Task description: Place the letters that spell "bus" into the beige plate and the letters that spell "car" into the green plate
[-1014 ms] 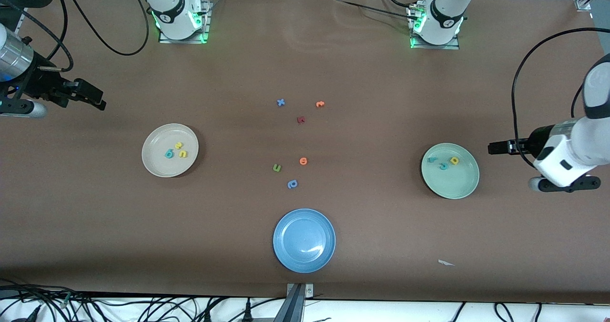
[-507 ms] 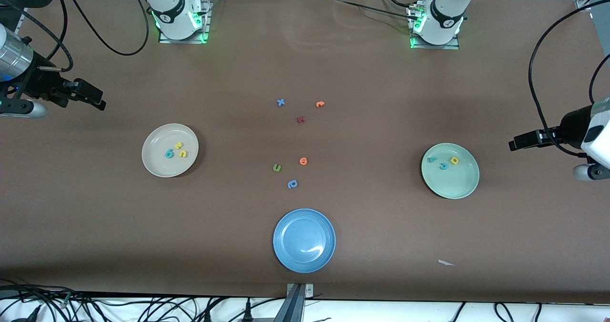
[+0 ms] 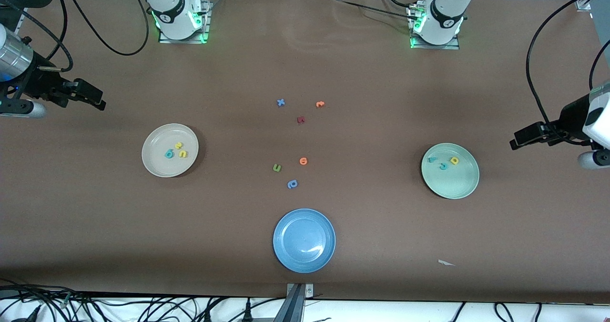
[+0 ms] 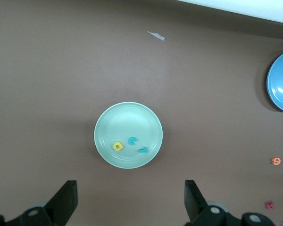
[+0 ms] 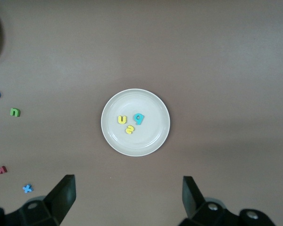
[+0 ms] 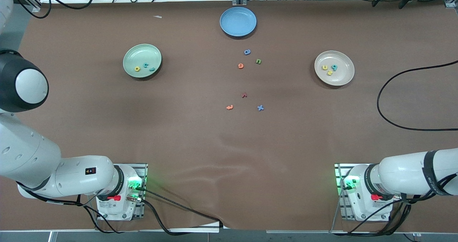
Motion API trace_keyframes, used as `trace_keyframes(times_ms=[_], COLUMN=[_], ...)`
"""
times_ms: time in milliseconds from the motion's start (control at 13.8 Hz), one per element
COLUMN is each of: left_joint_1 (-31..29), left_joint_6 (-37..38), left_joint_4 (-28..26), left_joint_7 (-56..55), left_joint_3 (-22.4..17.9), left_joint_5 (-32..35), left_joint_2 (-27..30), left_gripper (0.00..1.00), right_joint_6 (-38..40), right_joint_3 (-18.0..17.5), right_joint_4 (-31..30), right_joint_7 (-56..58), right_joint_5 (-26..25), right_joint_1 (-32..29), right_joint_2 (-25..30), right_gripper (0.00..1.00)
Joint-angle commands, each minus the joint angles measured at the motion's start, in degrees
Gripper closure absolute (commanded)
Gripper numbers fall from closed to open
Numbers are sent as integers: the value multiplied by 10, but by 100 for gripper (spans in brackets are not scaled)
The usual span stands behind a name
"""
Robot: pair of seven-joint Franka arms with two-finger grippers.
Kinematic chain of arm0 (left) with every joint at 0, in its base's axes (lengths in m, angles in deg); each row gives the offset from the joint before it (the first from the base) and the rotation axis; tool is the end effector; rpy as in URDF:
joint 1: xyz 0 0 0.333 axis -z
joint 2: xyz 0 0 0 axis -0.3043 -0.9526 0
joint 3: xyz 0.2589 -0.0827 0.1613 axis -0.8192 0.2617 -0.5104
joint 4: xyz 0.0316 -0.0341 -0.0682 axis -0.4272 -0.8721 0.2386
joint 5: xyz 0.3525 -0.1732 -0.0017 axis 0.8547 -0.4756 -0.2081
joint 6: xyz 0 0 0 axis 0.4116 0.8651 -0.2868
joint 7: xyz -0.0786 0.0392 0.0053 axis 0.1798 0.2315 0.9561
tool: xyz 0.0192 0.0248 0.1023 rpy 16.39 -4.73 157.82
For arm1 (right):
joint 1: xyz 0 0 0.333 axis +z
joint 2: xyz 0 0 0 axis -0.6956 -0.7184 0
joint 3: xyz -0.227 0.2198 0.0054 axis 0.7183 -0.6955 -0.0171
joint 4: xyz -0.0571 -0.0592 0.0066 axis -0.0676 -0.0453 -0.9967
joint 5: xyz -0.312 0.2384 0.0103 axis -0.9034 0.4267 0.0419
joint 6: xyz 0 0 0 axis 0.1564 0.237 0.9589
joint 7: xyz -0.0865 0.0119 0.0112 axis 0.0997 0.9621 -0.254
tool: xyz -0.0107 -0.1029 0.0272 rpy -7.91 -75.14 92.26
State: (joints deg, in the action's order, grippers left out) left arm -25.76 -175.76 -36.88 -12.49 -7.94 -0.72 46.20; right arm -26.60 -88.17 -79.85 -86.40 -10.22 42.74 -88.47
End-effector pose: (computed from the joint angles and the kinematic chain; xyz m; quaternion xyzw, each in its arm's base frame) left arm 0.6297 0.0024 0.5727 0.9962 0.0731 0.0032 0.0482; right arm 0.5599 0.0172 0.5708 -0.9989 0.0430 -0.0025 0.0180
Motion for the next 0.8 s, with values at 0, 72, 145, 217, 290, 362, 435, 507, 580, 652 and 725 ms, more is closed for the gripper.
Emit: trace_keyframes(times_ms=[0,72,145,217,290,362,435,507,580,652,725], left_joint_1=[-4,-4,-3,-4,-5,-8,-9,-9,-8,-8,-7], left_joint_6=[-21,-33,-51,-83,-102,-102,-102,-102,-102,-102,-102], left_joint_4=[-38,-49,-73,-107,-122,-115,-114,-114,-113,-112,-109], left_joint_7=[44,44,45,48,48,47,47,48,47,47,47], left_joint_3=[-9,-10,-10,-10,-10,-9,-10,-9,-9,-8,-8], left_joint_5=[-15,-15,-15,-15,-15,-17,-17,-17,-16,-15,-15], left_joint_2=[31,37,49,69,75,71,70,67,66,66,66], left_gripper=[0,0,0,0,0,0,0,0,0,0,0], right_joint_6=[4,4,4,4,4,4,4,4,4,4,4], right_joint_3=[-4,-4,-4,-4,-3,-4,-3,-3,-3,-3,-3], right_joint_4=[6,6,6,6,6,6,6,6,6,6,6], right_joint_7=[7,7,7,7,7,7,7,7,7,7,7], right_joint_5=[11,11,11,11,11,11,11,11,11,11,11], right_joint_1=[-8,-8,-8,-9,-9,-9,-9,-9,-9,-9,-9], right_joint_2=[-1,-1,-1,-1,-1,-1,-1,-1,-2,-2,-1], right_gripper=[0,0,0,0,0,0,0,0,0,0,0])
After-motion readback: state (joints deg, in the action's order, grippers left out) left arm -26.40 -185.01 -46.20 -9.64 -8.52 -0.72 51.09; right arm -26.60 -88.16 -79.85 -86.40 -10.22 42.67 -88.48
